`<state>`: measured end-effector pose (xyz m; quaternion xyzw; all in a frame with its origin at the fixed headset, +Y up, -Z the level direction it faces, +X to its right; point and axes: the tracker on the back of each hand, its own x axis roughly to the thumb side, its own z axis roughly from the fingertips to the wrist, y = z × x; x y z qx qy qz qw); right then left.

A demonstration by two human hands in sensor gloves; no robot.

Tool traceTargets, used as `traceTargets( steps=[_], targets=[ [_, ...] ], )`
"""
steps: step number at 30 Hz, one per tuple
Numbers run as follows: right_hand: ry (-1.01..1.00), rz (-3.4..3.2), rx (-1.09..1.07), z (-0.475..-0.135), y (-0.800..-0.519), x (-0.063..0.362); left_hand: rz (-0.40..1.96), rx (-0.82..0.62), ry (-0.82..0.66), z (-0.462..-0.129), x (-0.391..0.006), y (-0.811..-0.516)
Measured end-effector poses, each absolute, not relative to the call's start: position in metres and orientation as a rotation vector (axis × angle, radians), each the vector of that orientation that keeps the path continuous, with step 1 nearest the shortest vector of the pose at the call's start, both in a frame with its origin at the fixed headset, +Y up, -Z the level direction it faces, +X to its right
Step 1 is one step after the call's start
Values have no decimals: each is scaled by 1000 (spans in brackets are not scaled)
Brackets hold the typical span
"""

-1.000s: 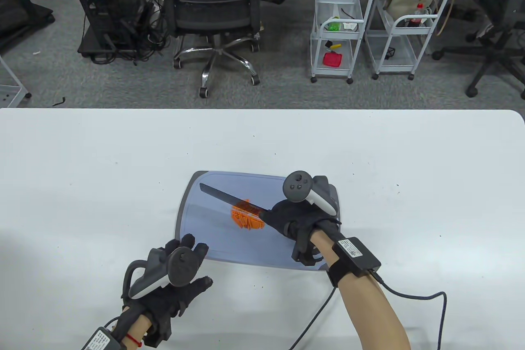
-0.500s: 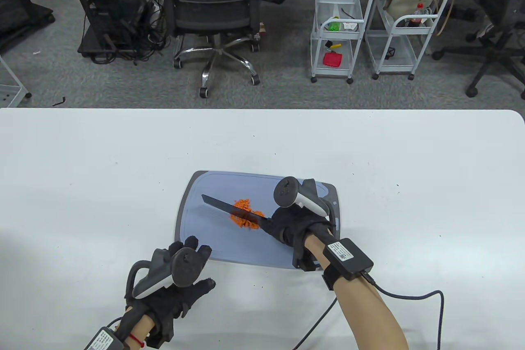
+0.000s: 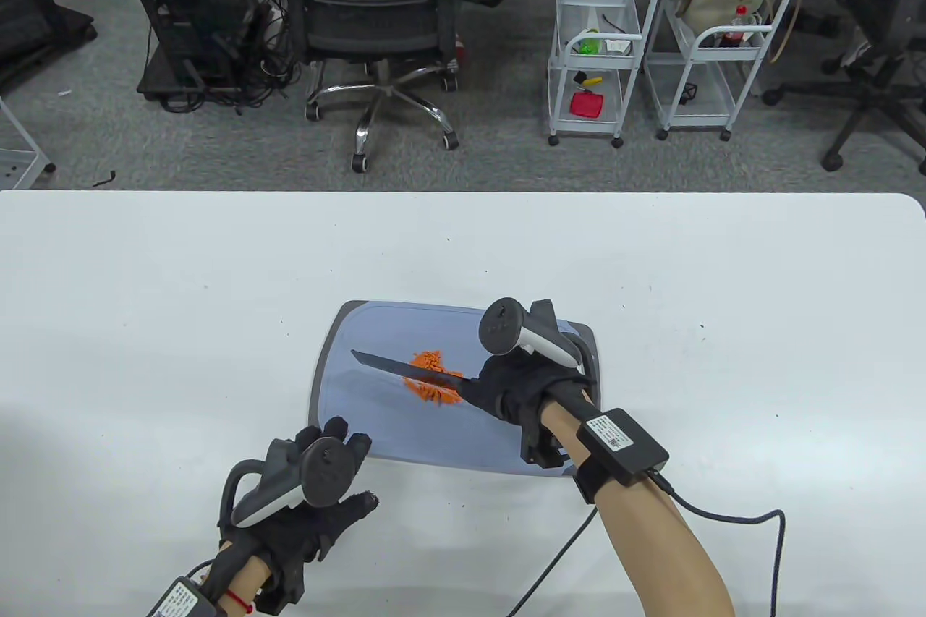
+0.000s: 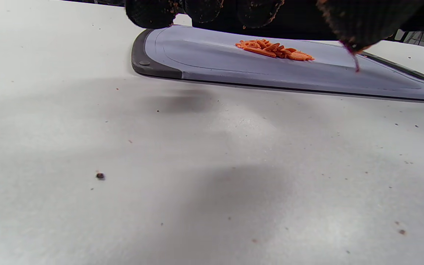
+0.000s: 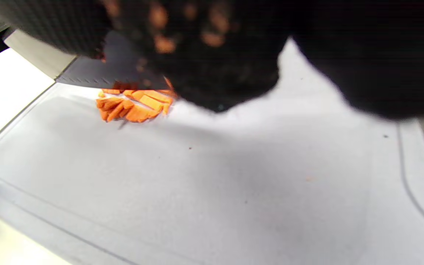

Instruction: Chop plasticine discs into granules with repetitive downward strikes

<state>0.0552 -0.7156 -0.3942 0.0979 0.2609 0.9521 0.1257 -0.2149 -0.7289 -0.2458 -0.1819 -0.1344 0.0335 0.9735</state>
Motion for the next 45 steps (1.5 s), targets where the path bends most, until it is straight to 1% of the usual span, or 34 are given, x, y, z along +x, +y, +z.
traceTargets(
  steps=[2, 3, 6, 7, 10, 11, 12, 14, 16, 19, 22, 25, 27, 30, 32, 35, 38, 39, 41, 43, 45],
  targets=[
    [776, 2786, 279, -395, -720, 55, 73, -367, -275, -246, -214, -729],
    [821, 2813, 269, -394, -726, 53, 74, -371, -275, -246, -214, -729],
    [813, 2809, 270, -398, -736, 51, 69, -378, -276, -247, -212, -731],
    [839, 2784, 266, -398, -742, 51, 81, -388, -276, -247, -212, -733],
    [762, 2719, 287, -397, -753, 51, 79, -410, -278, -248, -210, -735],
    [766, 2714, 275, -395, -753, 50, 80, -409, -279, -248, -209, -735],
    [729, 2744, 295, -394, -752, 49, 83, -412, -280, -249, -208, -735],
    [762, 2741, 272, -394, -751, 48, 82, -413, -281, -249, -207, -735],
    [849, 2803, 223, -396, -739, 50, 79, -410, -285, -249, -208, -735],
    [873, 2782, 205, -397, -723, 55, 87, -392, -275, -248, -213, -732],
    [803, 2782, 251, -397, -712, 60, 93, -375, -275, -247, -215, -729],
    [868, 2749, 232, -396, -715, 59, 94, -343, -287, -246, -213, -728],
    [872, 2790, 242, -397, -722, 56, 91, -363, -286, -246, -212, -728],
    [853, 2803, 248, -400, -732, 53, 76, -375, -283, -247, -212, -731],
    [881, 2788, 248, -399, -738, 52, 80, -386, -278, -248, -212, -733],
    [826, 2679, 260, -398, -755, 56, 86, -387, -278, -249, -210, -732],
    [737, 2740, 291, -394, -753, 48, 89, -389, -277, -250, -210, -734],
    [733, 2738, 284, -393, -753, 48, 90, -398, -275, -250, -210, -735],
    [788, 2761, 261, -393, -749, 48, 77, -403, -275, -250, -210, -737],
    [844, 2831, 235, -394, -736, 48, 68, -400, -274, -249, -211, -737],
    [808, 2855, 261, -396, -721, 51, 87, -396, -268, -249, -213, -735]
  ],
)
